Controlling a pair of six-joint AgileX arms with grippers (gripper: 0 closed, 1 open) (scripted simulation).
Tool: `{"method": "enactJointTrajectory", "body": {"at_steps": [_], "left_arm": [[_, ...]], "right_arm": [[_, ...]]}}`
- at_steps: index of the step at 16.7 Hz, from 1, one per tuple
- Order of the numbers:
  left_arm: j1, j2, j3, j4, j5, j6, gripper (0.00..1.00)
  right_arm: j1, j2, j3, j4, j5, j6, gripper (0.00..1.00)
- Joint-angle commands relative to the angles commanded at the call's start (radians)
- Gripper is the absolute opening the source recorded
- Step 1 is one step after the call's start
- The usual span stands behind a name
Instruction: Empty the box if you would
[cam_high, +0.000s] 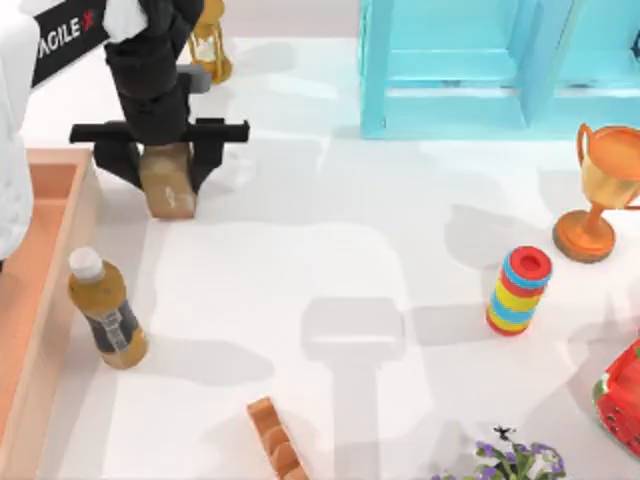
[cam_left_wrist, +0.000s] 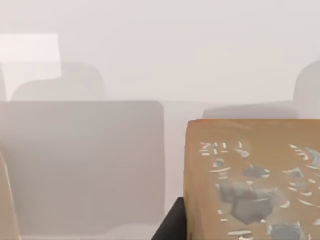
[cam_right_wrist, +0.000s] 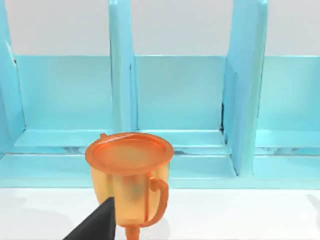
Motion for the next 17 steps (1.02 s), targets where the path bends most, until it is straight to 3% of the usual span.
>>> {"method": "enactJointTrajectory", "body": {"at_steps": [8,17], "left_arm": [[0.0,0.0,0.0,0.0,0.0,0.0,0.98],[-0.002,0.0,0.0,0.0,0.0,0.0,1.0]], "right_arm": [[0.0,0.0,0.0,0.0,0.0,0.0,1.0],[0.0,0.0,0.0,0.0,0.0,0.0,1.0]]}}
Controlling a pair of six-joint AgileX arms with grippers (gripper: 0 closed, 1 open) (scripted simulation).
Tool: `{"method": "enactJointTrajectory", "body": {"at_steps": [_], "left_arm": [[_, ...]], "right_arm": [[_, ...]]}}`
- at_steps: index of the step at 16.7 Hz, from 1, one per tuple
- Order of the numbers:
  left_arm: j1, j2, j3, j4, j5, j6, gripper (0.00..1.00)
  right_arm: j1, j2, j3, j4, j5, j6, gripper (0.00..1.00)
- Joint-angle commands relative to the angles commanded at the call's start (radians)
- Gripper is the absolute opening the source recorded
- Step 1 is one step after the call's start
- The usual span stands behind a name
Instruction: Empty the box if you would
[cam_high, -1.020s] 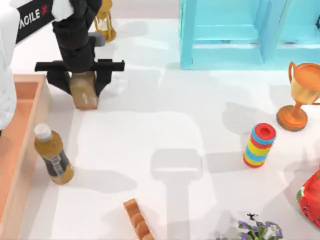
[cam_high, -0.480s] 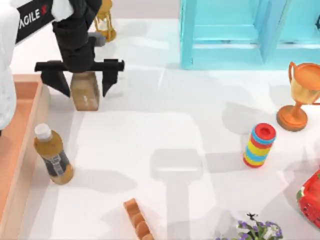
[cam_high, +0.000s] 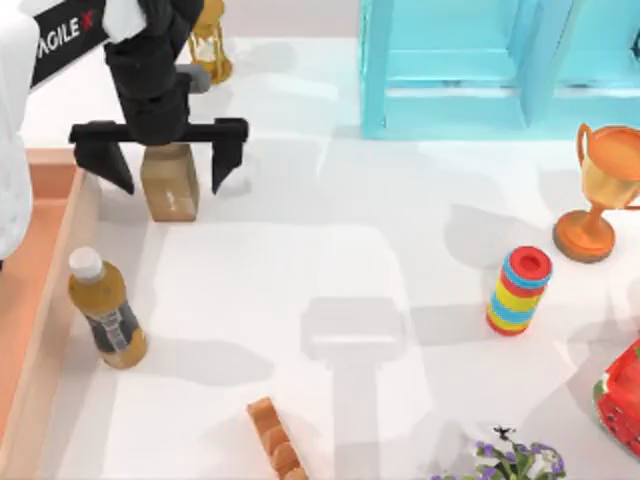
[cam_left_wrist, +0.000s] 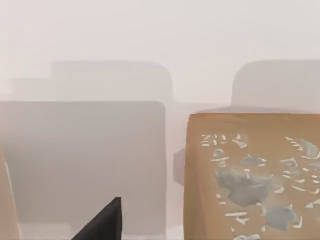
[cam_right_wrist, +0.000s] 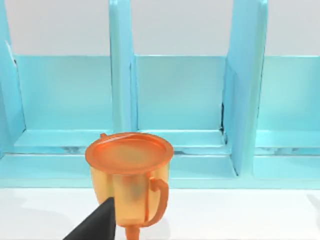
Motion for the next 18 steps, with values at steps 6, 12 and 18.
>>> {"method": "enactJointTrajectory", "body": {"at_steps": [6,12,18], "left_arm": [[-0.033,0.037,0.141,-0.118,0.015,0.005,1.0],[-0.011,0.045,0.359,-0.315,0.005,0.001,1.0],[-0.007,0.042,0.394,-0.351,0.001,-0.001,1.0]], "right_arm": [[0.0,0.0,0.0,0.0,0.0,0.0,1.0],[0.0,0.0,0.0,0.0,0.0,0.0,1.0],[0.0,0.0,0.0,0.0,0.0,0.0,1.0]]}}
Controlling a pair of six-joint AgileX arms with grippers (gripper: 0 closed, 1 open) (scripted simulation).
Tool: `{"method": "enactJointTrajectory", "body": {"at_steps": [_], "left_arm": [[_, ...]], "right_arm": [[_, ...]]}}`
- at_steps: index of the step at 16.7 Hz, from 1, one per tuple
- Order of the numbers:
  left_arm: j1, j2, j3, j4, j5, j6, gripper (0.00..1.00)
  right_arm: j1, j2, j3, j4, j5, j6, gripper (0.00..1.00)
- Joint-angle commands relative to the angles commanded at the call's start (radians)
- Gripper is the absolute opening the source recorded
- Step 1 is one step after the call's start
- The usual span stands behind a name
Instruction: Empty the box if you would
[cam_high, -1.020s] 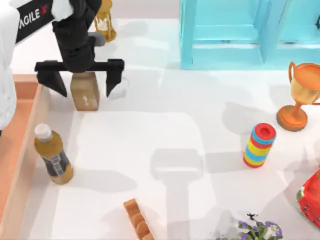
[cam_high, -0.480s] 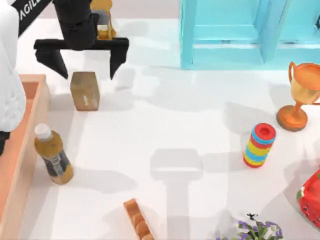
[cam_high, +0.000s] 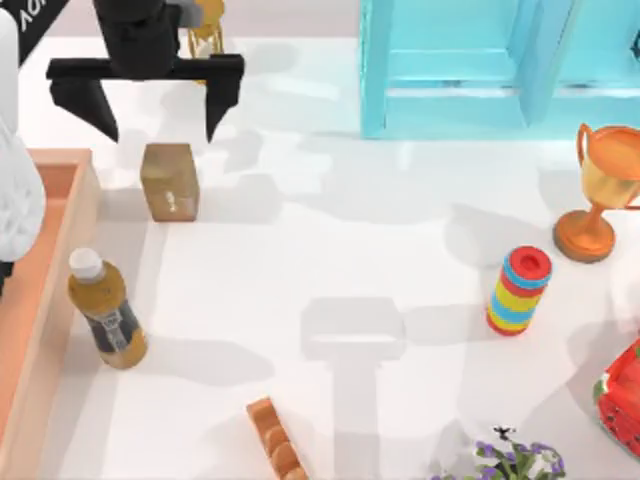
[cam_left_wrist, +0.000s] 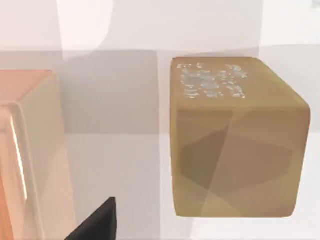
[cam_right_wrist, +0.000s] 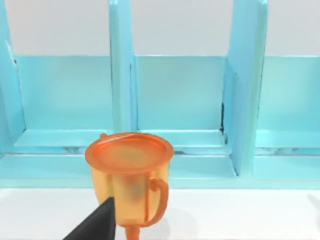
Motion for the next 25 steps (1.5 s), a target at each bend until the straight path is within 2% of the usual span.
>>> {"method": "enactJointTrajectory", "body": {"at_steps": [5,12,15,18,25], "left_arm": [[0.065,-0.099,-0.113,0.037,-0.002,0.067,1.0],[0.306,-0.441,-0.621,0.158,-0.008,0.3,1.0],[0.396,-0.561,-0.771,0.198,-0.009,0.384,1.0],[0.436,-0.61,-0.827,0.214,-0.01,0.422,1.0],[0.429,-0.636,-0.863,0.231,-0.011,0.415,1.0]], "right_arm": [[0.0,0.0,0.0,0.0,0.0,0.0,1.0],[0.0,0.0,0.0,0.0,0.0,0.0,1.0],[0.0,0.0,0.0,0.0,0.0,0.0,1.0],[0.0,0.0,0.0,0.0,0.0,0.0,1.0],[0.0,0.0,0.0,0.0,0.0,0.0,1.0]]}}
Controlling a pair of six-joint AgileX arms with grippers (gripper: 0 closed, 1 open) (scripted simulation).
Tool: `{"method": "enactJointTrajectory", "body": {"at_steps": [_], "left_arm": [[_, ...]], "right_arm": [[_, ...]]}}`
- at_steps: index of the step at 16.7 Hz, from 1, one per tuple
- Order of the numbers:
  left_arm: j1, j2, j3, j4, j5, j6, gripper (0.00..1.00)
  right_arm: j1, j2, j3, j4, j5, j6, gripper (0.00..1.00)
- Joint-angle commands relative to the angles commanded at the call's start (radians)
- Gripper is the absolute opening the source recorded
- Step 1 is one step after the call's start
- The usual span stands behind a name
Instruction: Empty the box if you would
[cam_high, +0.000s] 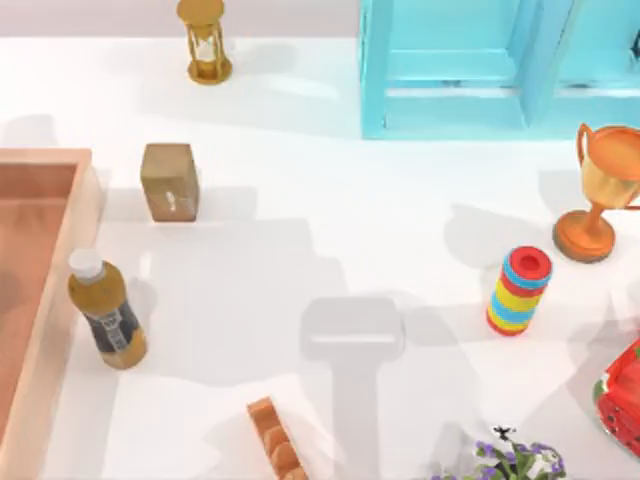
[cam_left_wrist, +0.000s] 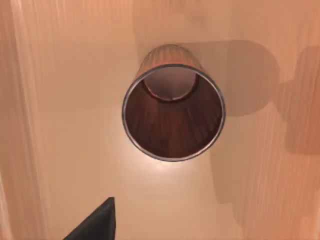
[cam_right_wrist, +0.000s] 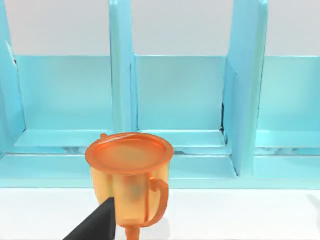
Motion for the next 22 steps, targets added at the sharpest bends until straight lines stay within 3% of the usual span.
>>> {"method": "enactJointTrajectory", "body": {"at_steps": [8,12,17,22], "left_arm": [[0.0,-0.037,-0.272,0.234,0.0,-0.002,1.0],[0.011,0.067,-0.283,0.348,0.001,0.011,1.0],[0.011,0.086,-0.282,0.362,0.001,0.012,1.0],[0.011,0.086,-0.282,0.362,0.001,0.012,0.62]], "right_arm": [[0.0,0.0,0.0,0.0,0.0,0.0,1.0],[0.0,0.0,0.0,0.0,0.0,0.0,1.0],[0.0,0.0,0.0,0.0,0.0,0.0,1.0],[0.0,0.0,0.0,0.0,0.0,0.0,1.0]]}}
